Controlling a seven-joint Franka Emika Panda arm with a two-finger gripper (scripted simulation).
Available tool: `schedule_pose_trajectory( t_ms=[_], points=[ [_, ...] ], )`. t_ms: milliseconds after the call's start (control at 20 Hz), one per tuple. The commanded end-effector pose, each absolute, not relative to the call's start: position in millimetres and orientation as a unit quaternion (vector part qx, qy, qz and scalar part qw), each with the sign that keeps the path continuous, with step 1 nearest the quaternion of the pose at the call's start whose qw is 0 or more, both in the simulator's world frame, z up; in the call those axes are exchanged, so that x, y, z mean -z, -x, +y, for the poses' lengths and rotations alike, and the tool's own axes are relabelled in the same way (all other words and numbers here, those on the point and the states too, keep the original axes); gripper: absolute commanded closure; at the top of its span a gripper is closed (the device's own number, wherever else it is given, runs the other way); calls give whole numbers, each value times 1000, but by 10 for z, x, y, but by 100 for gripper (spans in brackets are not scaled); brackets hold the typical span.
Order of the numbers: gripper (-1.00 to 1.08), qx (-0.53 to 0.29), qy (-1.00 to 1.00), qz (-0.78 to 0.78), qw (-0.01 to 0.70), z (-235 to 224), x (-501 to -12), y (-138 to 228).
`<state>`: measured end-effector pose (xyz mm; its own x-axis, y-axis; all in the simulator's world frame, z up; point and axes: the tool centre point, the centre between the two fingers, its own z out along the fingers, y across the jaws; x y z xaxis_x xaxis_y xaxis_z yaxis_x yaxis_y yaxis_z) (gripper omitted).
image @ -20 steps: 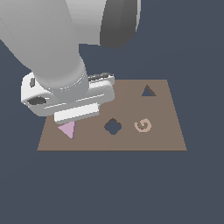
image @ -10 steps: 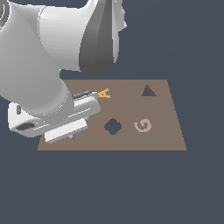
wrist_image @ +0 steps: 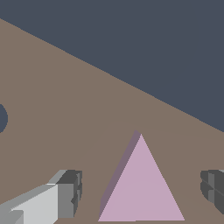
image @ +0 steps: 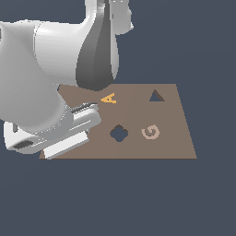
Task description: Insert a designated object into the corresponding slot on a board.
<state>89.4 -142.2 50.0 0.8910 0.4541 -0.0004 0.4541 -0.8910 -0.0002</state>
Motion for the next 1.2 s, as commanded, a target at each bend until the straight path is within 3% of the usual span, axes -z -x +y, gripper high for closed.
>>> schedule_pose_trajectory(
  t_ms=[0,750,800,1150],
  points=[
    [-92,0,972,-236,0,-1426,-494,-911],
    [-92,0,972,-235,0,-1416,-300,-905],
    [108,0,972,-235,0,-1416,-300,-905],
    [108,0,972,-235,0,-1416,-300,-905]
  ],
)
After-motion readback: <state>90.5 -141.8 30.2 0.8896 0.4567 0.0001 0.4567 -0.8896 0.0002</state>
